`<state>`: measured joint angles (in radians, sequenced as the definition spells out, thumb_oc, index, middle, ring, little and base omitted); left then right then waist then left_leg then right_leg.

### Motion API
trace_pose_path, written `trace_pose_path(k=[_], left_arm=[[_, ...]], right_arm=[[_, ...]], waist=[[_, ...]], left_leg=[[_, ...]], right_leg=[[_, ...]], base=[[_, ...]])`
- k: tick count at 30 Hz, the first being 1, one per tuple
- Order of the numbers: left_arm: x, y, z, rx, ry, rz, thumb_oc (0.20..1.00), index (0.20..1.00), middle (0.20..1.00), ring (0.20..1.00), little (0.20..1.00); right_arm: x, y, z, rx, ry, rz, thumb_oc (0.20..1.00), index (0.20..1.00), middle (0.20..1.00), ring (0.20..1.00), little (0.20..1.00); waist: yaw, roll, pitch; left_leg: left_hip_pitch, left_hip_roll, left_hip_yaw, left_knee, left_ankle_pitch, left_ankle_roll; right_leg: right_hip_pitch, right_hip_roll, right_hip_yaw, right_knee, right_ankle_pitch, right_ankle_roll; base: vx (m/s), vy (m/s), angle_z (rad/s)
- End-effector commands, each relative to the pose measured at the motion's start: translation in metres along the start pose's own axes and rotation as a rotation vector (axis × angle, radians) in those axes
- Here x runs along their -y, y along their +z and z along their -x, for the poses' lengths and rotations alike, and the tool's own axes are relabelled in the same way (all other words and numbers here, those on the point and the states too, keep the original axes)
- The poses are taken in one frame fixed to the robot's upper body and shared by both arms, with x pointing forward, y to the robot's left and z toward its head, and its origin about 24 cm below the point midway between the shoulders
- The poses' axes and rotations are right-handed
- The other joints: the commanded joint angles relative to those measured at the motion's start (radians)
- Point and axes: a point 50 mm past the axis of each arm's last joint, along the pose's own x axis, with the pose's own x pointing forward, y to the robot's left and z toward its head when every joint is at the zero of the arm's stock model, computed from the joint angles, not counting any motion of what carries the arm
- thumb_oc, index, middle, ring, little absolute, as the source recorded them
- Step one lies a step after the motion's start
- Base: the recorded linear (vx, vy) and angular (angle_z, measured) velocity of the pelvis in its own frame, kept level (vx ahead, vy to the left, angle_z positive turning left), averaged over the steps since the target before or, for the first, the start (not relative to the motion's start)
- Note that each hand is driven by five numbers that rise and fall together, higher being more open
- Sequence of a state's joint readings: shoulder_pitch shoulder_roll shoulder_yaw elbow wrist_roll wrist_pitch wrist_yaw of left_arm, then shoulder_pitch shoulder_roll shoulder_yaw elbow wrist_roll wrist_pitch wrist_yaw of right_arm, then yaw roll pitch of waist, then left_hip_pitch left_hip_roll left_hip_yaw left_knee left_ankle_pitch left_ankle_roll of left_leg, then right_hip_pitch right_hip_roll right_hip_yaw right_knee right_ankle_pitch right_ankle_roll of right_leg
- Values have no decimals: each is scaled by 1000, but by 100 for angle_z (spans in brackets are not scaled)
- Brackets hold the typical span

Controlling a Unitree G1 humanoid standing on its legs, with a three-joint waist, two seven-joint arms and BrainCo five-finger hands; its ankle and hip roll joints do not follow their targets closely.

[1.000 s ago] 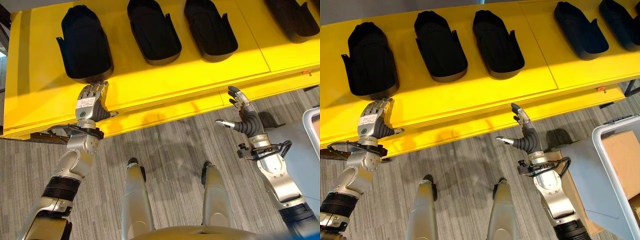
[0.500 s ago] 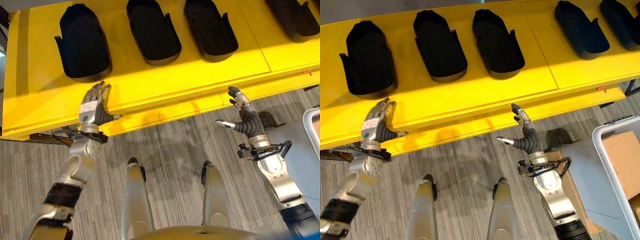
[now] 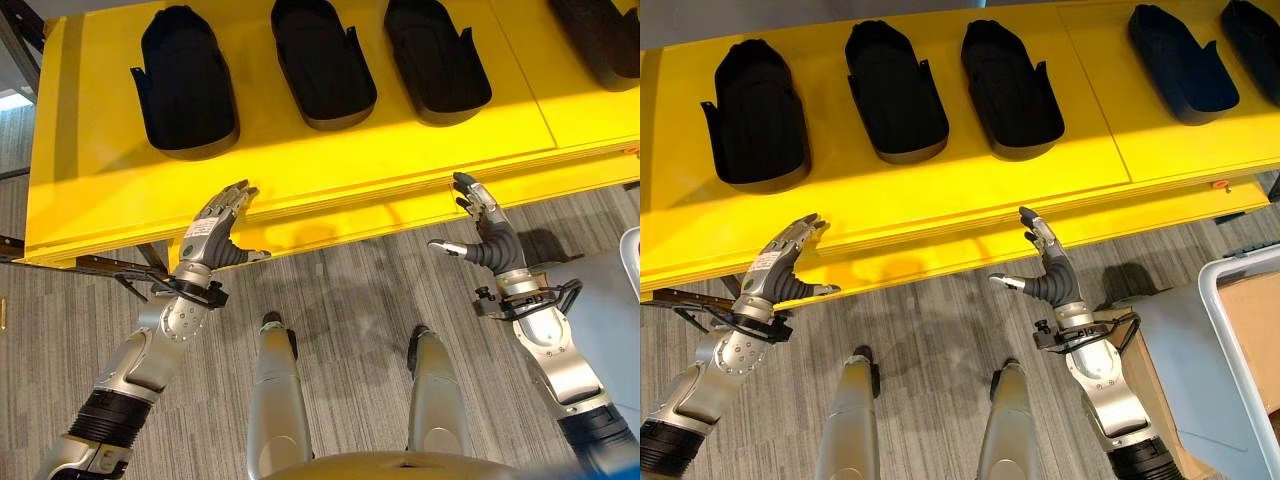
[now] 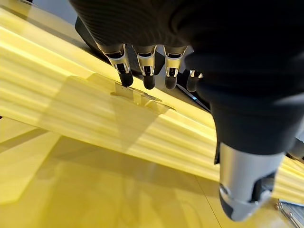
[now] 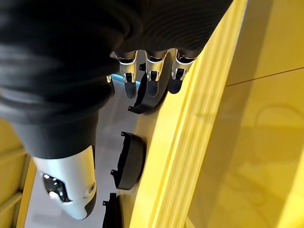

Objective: Move parts from the plastic box to the shelf.

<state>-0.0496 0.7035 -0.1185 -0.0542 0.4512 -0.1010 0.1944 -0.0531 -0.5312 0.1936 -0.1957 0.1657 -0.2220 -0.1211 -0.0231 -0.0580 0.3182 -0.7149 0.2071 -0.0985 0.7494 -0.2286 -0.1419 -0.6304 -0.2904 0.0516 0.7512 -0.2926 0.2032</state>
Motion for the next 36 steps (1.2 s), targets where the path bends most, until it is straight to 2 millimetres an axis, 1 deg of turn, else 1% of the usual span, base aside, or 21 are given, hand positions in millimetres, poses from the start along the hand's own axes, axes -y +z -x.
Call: trace_pose_path(k=[1, 6, 10, 16, 19, 21, 24, 26, 27, 30, 32, 36], left_arm=[[32, 14, 18, 74, -203, 71, 1000, 1000, 1000, 1000, 1000], [28, 14, 20, 80, -201, 68, 1000, 1000, 1000, 1000, 1000], [27, 14, 22, 81, -198, 80, 1000, 1000, 1000, 1000, 1000], [27, 11, 25, 70, -205, 109, 1000, 1000, 1000, 1000, 1000], [27, 10, 26, 63, -211, 114, 1000, 1000, 1000, 1000, 1000], [28, 8, 27, 57, -220, 109, 1000, 1000, 1000, 1000, 1000], [27, 6, 29, 50, -229, 111, 1000, 1000, 1000, 1000, 1000], [27, 4, 31, 43, -237, 103, 1000, 1000, 1000, 1000, 1000], [26, 4, 31, 42, -237, 106, 1000, 1000, 1000, 1000, 1000], [26, 3, 31, 43, -249, 94, 1000, 1000, 1000, 1000, 1000], [26, 2, 31, 38, -252, 88, 1000, 1000, 1000, 1000, 1000], [25, 2, 31, 42, -258, 86, 1000, 1000, 1000, 1000, 1000]], right_arm=[[0, 30, -9, 173, 20, 73, 1000, 1000, 1000, 1000, 1000], [5, 29, -16, 175, 9, 195, 1000, 1000, 1000, 1000, 1000], [10, 21, -20, 145, 0, 261, 1000, 1000, 1000, 1000, 1000], [24, 14, -28, 117, -22, 387, 1000, 1000, 1000, 1000, 1000], [29, 7, -29, 75, -29, 360, 1000, 1000, 1000, 1000, 1000], [33, 7, -29, 75, -29, 394, 1000, 1000, 1000, 1000, 1000], [41, 2, -28, 44, -39, 440, 1000, 1000, 1000, 1000, 1000], [51, 0, -28, 26, -55, 511, 1000, 1000, 1000, 1000, 1000], [58, -3, -29, 5, -67, 547, 1000, 1000, 1000, 1000, 1000], [65, -17, -29, -68, -77, 557, 1000, 1000, 1000, 1000, 1000], [71, -17, -30, -80, -81, 600, 1000, 1000, 1000, 1000, 1000], [76, -18, -34, -95, -64, 656, 1000, 1000, 1000, 1000, 1000]], waist=[[-3, -17, -36], [2, -16, -36], [5, -13, -40], [13, -9, -45], [16, -9, -49], [16, -10, -50], [18, -8, -52], [20, -8, -54], [21, -7, -53], [25, -6, -55], [26, -6, -54], [30, -6, -54]], left_leg=[[-14, 16, -10, -14, 72, 28], [-8, 17, -9, -22, 76, 27], [-6, 17, -11, -22, 75, 27], [-5, 15, -12, -23, 75, 28], [-4, 14, -15, -26, 77, 27], [-6, 13, -16, -27, 78, 27], [-7, 14, -16, -29, 79, 28], [-7, 14, -16, -28, 78, 28], [-9, 14, -17, -26, 78, 29], [-10, 14, -18, -24, 76, 30], [-12, 13, -18, -21, 75, 30], [-11, 12, -18, -20, 73, 31]], right_leg=[[-34, 23, 14, 6, 125, -69], [-26, 24, 15, 0, 127, -70], [-25, 26, 16, 1, 123, -70], [-24, 27, 11, 8, 120, -69], [-24, 28, 10, 7, 120, -69], [-25, 28, 10, 7, 119, -70], [-24, 29, 9, 7, 117, -70], [-26, 30, 8, 8, 117, -70], [-29, 30, 8, 11, 117, -70], [-30, 30, 7, 12, 117, -69], [-31, 30, 5, 15, 116, -69], [-30, 29, 4, 15, 115, -69]], base=[[0, 0, 0], [-2, -10, 2], [0, 0, 0], [0, 0, 0], [0, 0, 0], [0, -4, 2], [0, 0, 0], [0, 0, 0], [0, 0, 0], [0, 0, 0], [0, 0, 0], [0, 0, 0]])
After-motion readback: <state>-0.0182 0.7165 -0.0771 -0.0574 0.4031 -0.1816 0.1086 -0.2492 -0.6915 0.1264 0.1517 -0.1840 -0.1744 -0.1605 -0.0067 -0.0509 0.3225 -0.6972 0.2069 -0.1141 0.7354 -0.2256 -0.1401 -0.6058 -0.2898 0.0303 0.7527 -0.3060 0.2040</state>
